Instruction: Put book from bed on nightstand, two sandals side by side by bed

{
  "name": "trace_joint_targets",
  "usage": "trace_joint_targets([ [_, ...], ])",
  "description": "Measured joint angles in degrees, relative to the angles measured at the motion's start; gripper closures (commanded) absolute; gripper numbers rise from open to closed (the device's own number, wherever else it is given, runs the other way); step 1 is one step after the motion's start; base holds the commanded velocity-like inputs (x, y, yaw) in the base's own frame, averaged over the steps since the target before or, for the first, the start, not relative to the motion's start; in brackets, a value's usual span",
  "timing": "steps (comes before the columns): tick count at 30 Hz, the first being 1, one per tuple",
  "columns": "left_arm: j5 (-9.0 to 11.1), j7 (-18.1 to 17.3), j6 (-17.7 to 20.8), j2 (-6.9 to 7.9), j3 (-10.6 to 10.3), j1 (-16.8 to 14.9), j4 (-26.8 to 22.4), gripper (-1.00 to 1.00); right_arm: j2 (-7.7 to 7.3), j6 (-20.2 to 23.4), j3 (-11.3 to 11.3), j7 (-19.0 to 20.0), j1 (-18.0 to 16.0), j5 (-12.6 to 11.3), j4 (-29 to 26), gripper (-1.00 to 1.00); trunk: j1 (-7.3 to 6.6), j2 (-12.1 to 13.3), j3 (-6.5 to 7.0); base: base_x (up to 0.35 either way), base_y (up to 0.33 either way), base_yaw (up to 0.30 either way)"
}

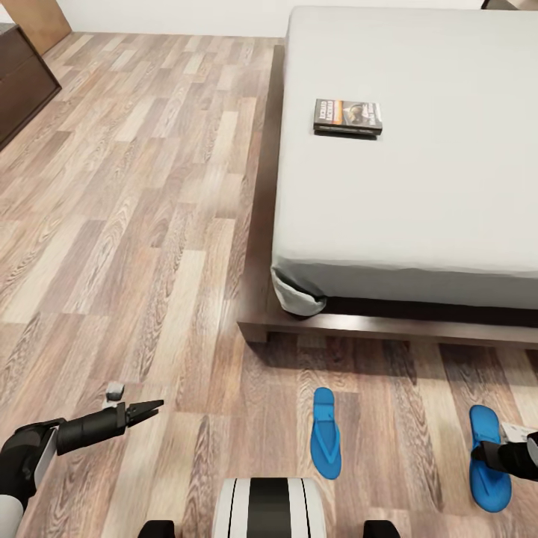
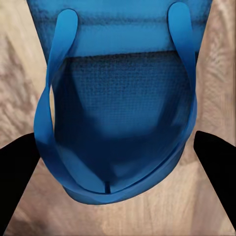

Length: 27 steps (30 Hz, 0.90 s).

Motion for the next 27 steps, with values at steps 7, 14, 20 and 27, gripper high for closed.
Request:
trace_joint_targets([
  [7,0.07,2.43,-1.0,-0.43,0.0,0.0,0.01,-1.0,0.12,0.01,0.1,-0.56,0.0,-0.43,-0.22,1.0,0.0,0.0,0.0,0.012,0.033,0.0],
  [14,0.02,2.72,-1.37,-1.21,0.0,0.01,-0.04,-1.0,0.18,-0.04,0.34,-0.56,-0.01,-0.55,-0.2,1.0,-0.02,0.0,0.0,0.128,0.247,0.0],
  [20,0.0,2.73,-1.4,-1.69,-0.06,0.01,-0.02,-1.0,0.18,-0.04,0.51,-0.64,0.0,-0.56,-0.2,1.0,-0.02,0.0,0.0,0.147,0.283,0.0],
  [27,0.0,2.73,-2.12,-1.86,0.02,0.01,-0.02,-1.0,0.18,-0.03,0.55,-0.64,-0.01,-0.57,-0.2,1.0,0.0,0.0,0.0,0.071,0.276,0.0],
])
